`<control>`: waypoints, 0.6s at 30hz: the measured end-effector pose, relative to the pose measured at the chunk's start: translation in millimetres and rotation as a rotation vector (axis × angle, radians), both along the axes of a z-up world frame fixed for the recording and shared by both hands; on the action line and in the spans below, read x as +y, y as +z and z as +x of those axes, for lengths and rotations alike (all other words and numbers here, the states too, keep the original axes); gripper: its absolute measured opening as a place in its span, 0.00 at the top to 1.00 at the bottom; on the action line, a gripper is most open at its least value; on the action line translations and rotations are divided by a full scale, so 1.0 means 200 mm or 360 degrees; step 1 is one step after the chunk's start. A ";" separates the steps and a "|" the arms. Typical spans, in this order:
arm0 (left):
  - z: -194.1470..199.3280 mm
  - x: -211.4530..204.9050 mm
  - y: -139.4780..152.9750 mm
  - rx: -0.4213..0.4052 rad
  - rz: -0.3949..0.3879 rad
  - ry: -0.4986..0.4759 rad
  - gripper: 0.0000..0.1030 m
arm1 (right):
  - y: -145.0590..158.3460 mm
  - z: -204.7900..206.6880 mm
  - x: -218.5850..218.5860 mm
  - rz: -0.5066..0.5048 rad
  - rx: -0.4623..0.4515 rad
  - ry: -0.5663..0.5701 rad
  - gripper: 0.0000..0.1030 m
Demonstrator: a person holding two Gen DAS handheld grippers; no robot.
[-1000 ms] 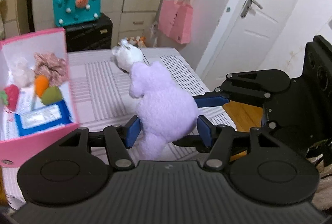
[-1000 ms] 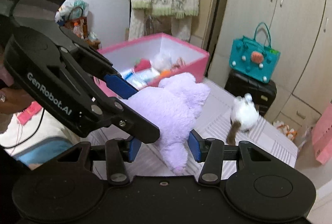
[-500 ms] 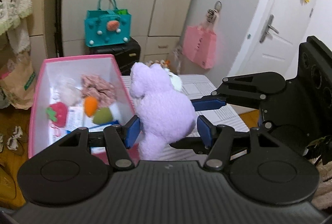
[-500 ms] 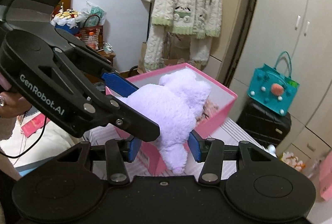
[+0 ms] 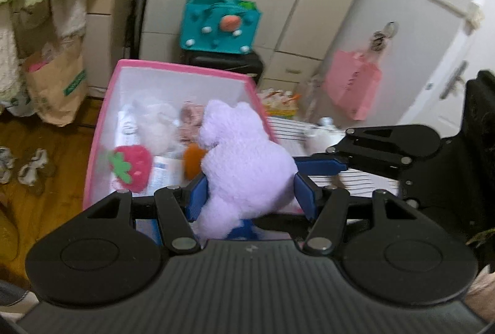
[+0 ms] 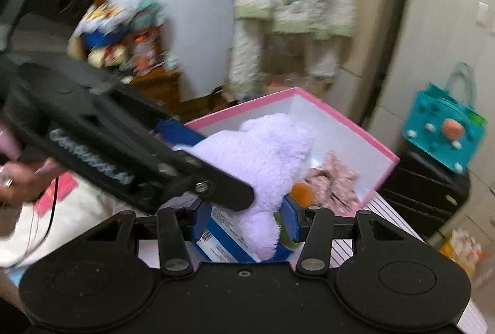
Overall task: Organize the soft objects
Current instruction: 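Lift and carry the lilac plush held by both tools over the pink box, then open both tools to drop the lilac plush into the box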
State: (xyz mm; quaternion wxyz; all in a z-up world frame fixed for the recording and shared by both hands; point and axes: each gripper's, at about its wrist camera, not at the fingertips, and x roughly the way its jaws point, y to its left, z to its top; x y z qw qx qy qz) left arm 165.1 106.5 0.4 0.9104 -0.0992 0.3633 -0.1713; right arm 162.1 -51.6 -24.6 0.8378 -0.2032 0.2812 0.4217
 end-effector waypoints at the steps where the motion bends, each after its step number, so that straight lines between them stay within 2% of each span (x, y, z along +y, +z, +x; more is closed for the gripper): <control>1: 0.02 0.00 -0.02 -0.0003 0.0065 0.0023 0.43 | -0.03 0.04 0.02 -0.0024 0.0027 0.0061 0.51; 4: 0.08 0.01 -0.11 0.0063 0.0138 0.0043 0.43 | -0.10 0.15 0.07 -0.0055 0.0150 0.0086 0.54; 11: 0.19 0.08 -0.22 0.0234 0.0054 0.0060 0.43 | -0.20 0.24 0.11 -0.0078 0.0273 0.0085 0.55; 14: 0.20 0.07 -0.26 0.0277 0.0068 0.0048 0.42 | -0.22 0.28 0.13 -0.0113 0.0338 0.0084 0.55; 18: 0.18 0.05 -0.25 0.0253 0.0141 0.0010 0.39 | -0.25 0.28 0.16 -0.0205 0.0295 0.0079 0.55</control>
